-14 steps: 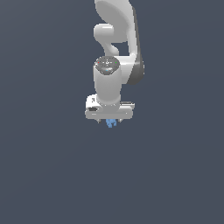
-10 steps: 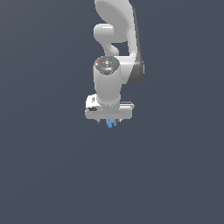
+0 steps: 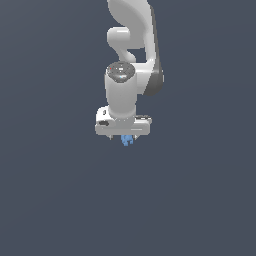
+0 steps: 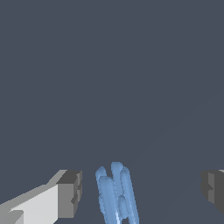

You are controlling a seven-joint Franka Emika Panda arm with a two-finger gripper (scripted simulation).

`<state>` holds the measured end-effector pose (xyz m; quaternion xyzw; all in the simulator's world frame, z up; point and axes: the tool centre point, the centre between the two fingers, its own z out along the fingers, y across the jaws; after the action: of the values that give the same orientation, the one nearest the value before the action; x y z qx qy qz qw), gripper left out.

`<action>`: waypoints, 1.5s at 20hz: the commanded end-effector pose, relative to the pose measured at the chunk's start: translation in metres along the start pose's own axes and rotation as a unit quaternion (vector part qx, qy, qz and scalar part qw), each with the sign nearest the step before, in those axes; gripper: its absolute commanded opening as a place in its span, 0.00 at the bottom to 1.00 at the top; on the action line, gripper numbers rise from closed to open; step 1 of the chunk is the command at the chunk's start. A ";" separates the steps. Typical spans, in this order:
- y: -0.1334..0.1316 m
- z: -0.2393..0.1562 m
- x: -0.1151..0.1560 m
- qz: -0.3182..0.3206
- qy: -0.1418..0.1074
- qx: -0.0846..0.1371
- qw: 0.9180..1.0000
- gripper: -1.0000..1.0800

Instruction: Pick up the object and move it to a goal position.

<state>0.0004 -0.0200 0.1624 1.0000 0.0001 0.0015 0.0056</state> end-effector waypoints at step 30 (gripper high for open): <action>-0.011 0.074 -0.102 -0.102 -0.001 0.006 0.995 0.96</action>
<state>-0.0994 -0.0103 0.0889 0.9950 0.0999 -0.0003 0.0001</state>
